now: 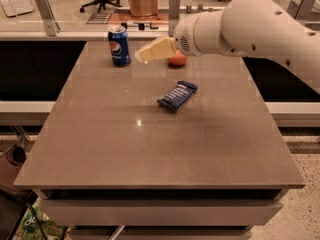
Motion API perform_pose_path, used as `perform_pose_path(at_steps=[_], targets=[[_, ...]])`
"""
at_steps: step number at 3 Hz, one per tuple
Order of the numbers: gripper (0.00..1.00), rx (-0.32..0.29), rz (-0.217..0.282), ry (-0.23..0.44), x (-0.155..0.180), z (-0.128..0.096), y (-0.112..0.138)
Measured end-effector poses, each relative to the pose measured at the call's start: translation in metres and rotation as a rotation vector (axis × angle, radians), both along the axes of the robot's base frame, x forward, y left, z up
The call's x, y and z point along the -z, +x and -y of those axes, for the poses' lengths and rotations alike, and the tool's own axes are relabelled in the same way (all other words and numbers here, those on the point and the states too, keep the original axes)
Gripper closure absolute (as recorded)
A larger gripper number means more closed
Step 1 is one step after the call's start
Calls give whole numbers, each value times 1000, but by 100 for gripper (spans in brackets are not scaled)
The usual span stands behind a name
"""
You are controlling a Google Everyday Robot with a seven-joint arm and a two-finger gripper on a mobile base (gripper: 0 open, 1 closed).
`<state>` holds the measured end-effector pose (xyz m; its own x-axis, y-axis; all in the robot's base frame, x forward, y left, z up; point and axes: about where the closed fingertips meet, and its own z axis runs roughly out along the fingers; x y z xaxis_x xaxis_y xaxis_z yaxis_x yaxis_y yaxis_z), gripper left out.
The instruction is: Pick pepsi can
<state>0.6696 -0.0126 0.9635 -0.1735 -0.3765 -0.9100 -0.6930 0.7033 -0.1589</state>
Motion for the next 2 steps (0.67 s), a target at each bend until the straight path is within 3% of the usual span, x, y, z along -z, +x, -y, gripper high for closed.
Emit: perform_pose_path(at_steps=[2], targets=[[0, -33, 16, 53, 20, -29, 38]])
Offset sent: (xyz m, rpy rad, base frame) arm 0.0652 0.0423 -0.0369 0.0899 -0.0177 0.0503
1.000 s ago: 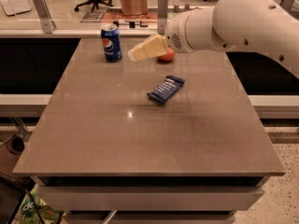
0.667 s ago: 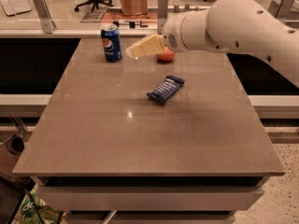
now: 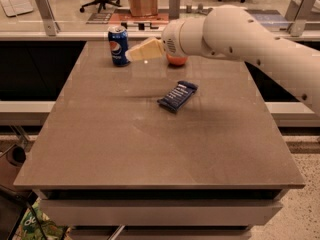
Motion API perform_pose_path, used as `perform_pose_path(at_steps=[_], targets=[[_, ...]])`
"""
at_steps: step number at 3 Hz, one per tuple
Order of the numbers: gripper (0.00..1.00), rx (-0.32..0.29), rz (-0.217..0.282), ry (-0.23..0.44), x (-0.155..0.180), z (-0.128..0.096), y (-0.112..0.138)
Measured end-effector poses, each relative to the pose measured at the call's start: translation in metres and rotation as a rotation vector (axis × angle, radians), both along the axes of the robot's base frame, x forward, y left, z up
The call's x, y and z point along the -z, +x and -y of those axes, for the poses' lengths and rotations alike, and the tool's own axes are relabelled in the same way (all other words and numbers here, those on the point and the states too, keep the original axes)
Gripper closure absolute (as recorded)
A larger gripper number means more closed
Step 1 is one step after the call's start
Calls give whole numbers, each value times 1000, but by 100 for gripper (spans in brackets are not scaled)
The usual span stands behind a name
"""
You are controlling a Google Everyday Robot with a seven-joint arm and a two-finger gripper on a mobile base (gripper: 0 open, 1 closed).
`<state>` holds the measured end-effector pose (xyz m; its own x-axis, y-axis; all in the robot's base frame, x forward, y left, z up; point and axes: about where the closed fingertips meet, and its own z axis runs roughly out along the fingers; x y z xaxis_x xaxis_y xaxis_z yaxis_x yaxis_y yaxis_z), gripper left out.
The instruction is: Pick pepsi can
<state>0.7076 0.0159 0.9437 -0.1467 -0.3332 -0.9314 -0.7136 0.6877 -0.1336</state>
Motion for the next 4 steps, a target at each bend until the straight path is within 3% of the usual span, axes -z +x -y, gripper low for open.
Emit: perform_pose_path(at_steps=[4], targets=[[0, -44, 15, 53, 27, -51, 65]])
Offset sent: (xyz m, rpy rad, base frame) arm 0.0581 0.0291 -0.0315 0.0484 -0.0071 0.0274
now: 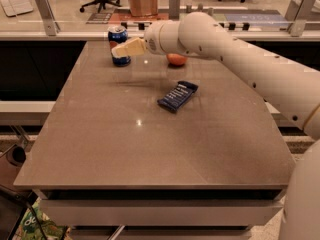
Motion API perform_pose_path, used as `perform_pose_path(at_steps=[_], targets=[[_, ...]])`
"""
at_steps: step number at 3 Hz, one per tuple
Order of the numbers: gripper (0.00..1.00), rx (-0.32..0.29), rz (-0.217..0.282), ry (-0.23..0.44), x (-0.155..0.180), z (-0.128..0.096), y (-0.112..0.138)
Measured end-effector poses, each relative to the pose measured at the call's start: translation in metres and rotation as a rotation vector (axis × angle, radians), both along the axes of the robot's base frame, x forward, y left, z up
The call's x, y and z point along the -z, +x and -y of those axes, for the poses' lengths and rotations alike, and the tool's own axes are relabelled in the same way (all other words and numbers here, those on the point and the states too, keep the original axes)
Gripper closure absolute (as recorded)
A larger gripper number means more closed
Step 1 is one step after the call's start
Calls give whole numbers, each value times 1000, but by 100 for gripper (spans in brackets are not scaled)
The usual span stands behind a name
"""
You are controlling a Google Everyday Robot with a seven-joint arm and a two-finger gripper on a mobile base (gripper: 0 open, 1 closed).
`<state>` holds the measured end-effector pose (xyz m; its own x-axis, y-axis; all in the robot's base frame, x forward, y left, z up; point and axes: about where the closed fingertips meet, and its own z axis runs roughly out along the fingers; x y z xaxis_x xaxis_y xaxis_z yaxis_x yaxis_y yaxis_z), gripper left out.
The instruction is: Pick pepsi can
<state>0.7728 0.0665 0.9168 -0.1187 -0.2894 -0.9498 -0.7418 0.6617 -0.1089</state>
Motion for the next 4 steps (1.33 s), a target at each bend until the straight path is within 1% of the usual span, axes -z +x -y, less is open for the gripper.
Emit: perform_pose_path(at_steps=[1, 2, 3, 4], targets=[[0, -11, -10, 21, 5, -15, 14], [0, -24, -34, 40, 13, -33, 24], [0, -36, -52, 64, 19, -46, 31], [7, -47, -64, 93, 24, -55, 36]])
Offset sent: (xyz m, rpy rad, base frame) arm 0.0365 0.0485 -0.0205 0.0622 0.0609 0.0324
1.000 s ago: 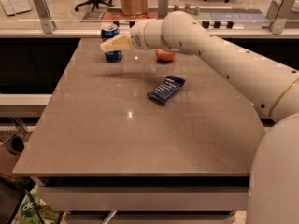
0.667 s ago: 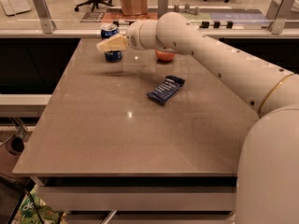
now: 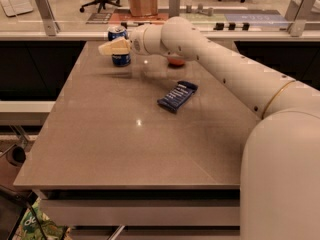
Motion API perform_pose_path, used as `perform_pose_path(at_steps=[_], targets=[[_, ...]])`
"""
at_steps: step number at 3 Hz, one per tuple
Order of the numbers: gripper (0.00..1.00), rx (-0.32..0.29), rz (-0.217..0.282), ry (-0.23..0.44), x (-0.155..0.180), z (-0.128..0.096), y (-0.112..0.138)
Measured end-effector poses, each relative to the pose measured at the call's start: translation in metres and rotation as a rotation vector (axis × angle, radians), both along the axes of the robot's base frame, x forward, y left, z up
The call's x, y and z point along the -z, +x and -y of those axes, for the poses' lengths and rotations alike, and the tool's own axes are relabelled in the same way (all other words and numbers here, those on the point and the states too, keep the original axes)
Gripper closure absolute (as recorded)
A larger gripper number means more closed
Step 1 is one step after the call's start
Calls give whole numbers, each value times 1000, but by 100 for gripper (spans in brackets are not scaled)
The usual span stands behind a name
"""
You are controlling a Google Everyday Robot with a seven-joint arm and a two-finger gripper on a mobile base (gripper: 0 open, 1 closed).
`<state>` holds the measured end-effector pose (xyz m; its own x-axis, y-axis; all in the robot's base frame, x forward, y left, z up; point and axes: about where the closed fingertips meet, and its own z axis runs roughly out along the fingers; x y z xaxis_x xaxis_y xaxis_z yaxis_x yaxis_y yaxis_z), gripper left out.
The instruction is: Pick pepsi can
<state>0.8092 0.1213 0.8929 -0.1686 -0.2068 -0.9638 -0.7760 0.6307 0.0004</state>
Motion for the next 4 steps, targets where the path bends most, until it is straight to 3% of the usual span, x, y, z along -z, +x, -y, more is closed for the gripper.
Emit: perform_pose_path(at_steps=[1, 4], targets=[[26, -2, 0, -3, 1, -2, -1], [95, -13, -5, -2, 4, -9, -2]])
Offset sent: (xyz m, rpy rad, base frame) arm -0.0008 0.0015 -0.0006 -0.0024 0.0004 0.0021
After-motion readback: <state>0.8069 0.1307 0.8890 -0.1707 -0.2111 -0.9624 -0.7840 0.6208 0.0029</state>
